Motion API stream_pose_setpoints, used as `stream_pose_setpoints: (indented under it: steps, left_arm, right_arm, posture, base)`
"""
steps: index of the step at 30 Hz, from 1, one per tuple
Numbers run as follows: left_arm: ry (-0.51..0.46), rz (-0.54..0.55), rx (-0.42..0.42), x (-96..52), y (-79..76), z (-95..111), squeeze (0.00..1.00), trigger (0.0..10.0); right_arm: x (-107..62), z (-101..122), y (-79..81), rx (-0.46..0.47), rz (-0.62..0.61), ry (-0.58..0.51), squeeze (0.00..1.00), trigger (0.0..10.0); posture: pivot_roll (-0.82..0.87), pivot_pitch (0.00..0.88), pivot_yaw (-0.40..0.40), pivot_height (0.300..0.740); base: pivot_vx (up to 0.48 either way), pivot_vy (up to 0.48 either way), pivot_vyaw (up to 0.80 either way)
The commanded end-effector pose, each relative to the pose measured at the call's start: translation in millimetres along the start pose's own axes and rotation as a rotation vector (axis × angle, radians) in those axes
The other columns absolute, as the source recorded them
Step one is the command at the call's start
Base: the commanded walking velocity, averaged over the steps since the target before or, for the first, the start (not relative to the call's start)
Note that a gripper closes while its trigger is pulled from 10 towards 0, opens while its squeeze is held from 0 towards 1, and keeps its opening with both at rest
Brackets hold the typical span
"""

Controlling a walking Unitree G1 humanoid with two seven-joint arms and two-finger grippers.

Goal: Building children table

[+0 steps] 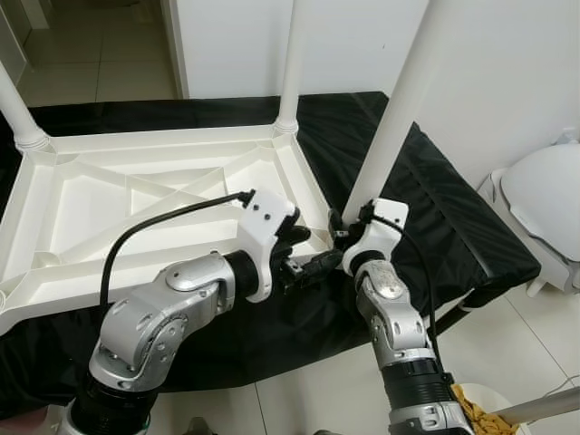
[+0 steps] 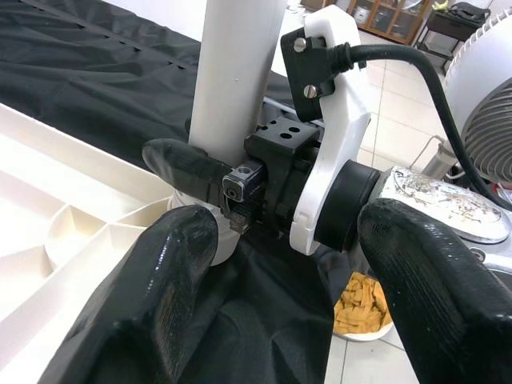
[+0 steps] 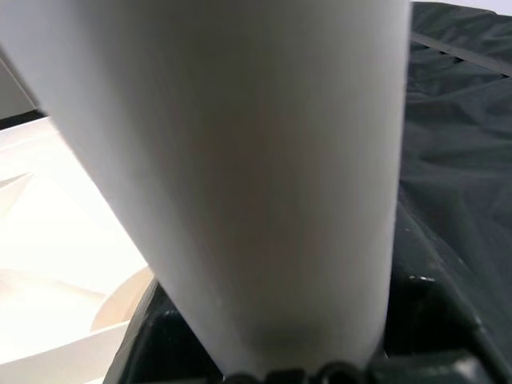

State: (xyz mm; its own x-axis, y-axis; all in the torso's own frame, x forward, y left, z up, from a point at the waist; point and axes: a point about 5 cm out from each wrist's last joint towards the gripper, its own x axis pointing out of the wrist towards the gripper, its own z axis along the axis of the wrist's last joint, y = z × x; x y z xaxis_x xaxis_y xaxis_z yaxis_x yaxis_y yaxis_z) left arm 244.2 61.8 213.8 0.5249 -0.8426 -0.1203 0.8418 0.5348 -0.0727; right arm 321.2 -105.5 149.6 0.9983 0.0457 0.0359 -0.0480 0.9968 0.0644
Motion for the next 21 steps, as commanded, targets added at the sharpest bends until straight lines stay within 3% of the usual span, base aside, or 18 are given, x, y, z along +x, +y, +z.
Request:
stream_pose_setpoints:
  steps: [1, 7, 8, 16, 21]
  left_arm:
    - [0.001, 0.0, 0.005, 1.3, -0.1, 1, 0.0, 10.0]
    - [0.0, 0.003, 0.004, 1.0, -0.1, 1, 0.0, 10.0]
    - [0.0, 0.004, 0.004, 1.1, -0.1, 1, 0.0, 10.0]
    - [-0.004, 0.003, 0.002, 2.5, 0.0, 2, 0.0, 10.0]
    - [-0.004, 0.004, 0.005, 2.9, 0.5, 2, 0.0, 10.0]
  right_arm:
    - [-2.8, -9, -1.1, -0.009, -0.006, 0.054, 0.0, 10.0]
    - [-4.4, -6, -1.8, 0.017, 0.005, 0.031, 0.0, 10.0]
    - [-4.9, -5, -2.2, 0.003, 0.02, 0.018, 1.0, 10.0]
    - [-4.9, 0, -2.7, 0.02, 0.067, -0.009, 1.0, 10.0]
    - [-4.8, 7, -1.2, 0.001, 0.212, -0.054, 1.0, 10.0]
  posture:
    - [0.0, 0.054, -0.053, 0.74]
    - [-0.01, 0.056, -0.055, 0.74]
    - [-0.01, 0.056, -0.055, 0.74]
    - [-0.01, 0.051, -0.057, 0.74]
    - [-0.01, 0.049, -0.059, 0.74]
  base:
    - [0.0, 0.0, 0.0]
    - [0.0, 0.0, 0.0]
    - [0.0, 0.0, 0.0]
    - [0.0, 0.0, 0.0]
    - [0.0, 0.0, 0.0]
